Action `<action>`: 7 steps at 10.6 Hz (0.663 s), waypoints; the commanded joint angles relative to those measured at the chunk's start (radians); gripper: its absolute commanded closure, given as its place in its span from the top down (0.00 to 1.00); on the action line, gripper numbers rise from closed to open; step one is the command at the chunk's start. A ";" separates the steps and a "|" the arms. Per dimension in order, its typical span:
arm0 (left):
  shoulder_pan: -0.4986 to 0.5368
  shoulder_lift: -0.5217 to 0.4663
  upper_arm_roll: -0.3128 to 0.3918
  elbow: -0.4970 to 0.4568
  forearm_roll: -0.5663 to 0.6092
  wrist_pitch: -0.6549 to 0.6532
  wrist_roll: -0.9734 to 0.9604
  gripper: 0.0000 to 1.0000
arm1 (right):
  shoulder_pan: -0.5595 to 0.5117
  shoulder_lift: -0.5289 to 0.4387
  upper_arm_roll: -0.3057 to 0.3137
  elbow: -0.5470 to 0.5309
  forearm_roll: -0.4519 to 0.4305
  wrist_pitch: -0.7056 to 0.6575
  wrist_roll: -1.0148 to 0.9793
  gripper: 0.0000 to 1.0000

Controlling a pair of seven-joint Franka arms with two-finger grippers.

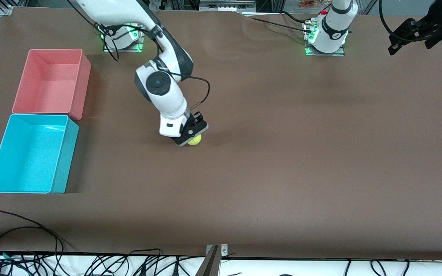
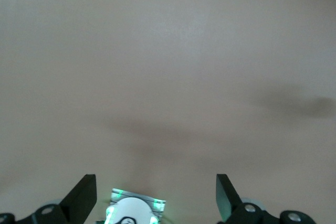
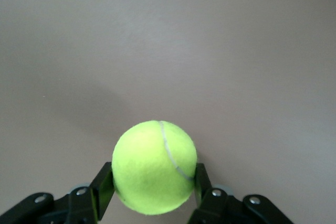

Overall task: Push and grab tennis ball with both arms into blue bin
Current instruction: 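Carry the ball with the right gripper over the cyan bin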

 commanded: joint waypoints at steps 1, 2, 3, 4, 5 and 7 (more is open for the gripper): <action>-0.001 0.085 0.002 0.090 -0.029 -0.023 -0.086 1.00 | -0.051 -0.157 -0.042 -0.024 0.013 -0.168 -0.038 0.53; 0.000 0.108 0.004 0.088 -0.021 -0.003 -0.084 1.00 | -0.051 -0.186 -0.093 -0.025 0.013 -0.234 -0.066 0.53; 0.000 0.125 0.001 0.090 -0.016 0.004 -0.081 1.00 | -0.051 -0.220 -0.129 -0.031 0.013 -0.271 -0.106 0.53; 0.003 0.127 0.005 0.090 -0.026 0.004 -0.083 1.00 | -0.051 -0.248 -0.183 -0.036 0.013 -0.322 -0.168 0.53; 0.005 0.131 0.005 0.090 -0.027 0.004 -0.087 1.00 | -0.051 -0.277 -0.255 -0.056 0.013 -0.363 -0.280 0.53; 0.006 0.136 0.002 0.091 -0.029 0.004 -0.089 1.00 | -0.051 -0.358 -0.396 -0.140 0.013 -0.388 -0.470 0.53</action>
